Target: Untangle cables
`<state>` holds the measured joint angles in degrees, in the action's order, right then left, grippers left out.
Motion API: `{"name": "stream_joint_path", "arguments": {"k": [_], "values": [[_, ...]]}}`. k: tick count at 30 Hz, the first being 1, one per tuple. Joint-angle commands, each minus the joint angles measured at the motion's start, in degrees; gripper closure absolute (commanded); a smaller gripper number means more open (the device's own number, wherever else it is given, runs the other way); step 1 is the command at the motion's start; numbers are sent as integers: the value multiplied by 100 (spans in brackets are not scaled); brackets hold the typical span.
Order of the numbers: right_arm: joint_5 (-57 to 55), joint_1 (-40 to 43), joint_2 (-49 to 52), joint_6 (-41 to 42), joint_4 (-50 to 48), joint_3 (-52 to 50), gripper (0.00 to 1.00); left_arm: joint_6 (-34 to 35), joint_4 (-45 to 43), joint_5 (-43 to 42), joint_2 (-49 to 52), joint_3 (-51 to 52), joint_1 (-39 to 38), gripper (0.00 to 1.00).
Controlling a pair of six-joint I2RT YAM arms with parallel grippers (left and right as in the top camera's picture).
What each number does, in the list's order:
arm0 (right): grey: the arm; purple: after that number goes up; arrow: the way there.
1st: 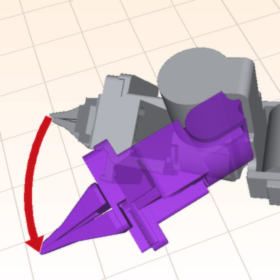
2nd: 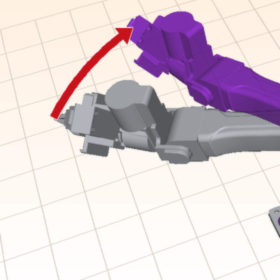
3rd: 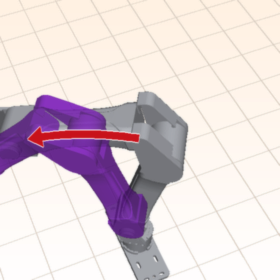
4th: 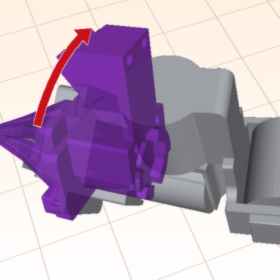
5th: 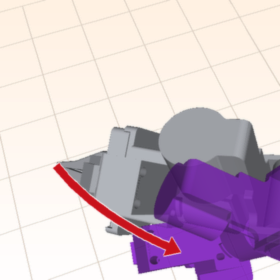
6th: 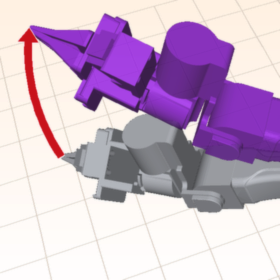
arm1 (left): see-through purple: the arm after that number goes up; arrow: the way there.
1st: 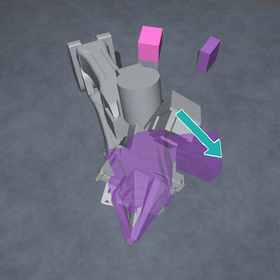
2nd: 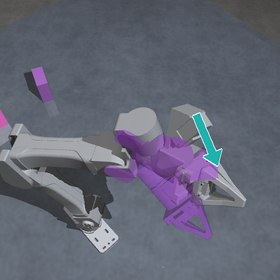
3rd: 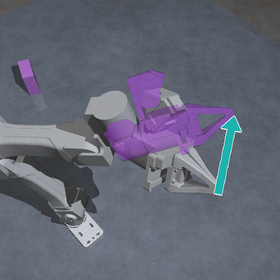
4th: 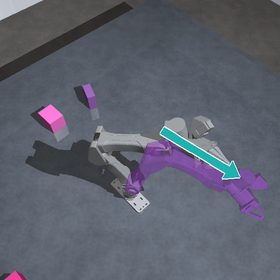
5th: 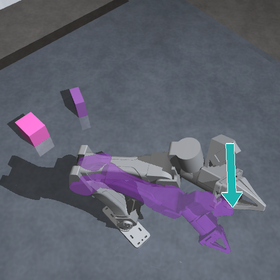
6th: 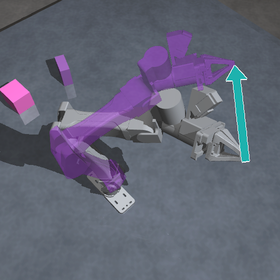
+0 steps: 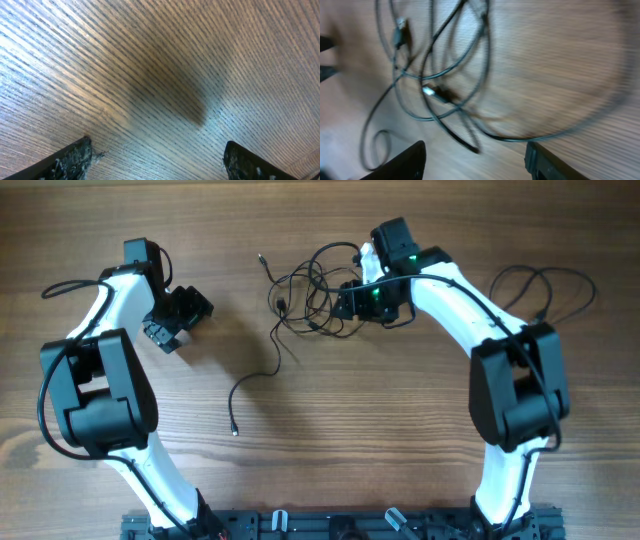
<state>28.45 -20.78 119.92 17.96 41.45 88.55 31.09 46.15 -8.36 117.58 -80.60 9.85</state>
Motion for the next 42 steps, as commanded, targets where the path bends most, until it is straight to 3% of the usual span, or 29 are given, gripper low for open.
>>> {"name": "stream_joint_path", "arguments": {"k": [1, 8, 17, 23, 31, 37, 39, 42], "values": [[1248, -188, 278, 175, -236, 57, 40, -90, -66, 79, -11, 2, 15, 14], [2758, -638, 341, 208, -752, 59, 42, -90, -70, 79, -11, 2, 15, 13], [2771, -1036, 341, 474, -1775, 59, 37, -90, -68, 79, -11, 2, 15, 13], [2107, -859, 341, 444, -1845, 59, 25, -92, -70, 81, -11, 2, 15, 13], [1182, -529, 341, 186, -1655, 59, 17, -90, -90, 81, -11, 2, 15, 13], [-356, -352, 341, 20, -1064, 59, 18, -90, -94, 92, -11, 2, 15, 12], [-1036, -352, 341, 28, -804, 59, 24, -90, -94, 101, -11, 2, 15, 12], [-1172, -358, 341, 22, -708, 59, 28, -90, -114, 98, -11, 2, 15, 13]]}}
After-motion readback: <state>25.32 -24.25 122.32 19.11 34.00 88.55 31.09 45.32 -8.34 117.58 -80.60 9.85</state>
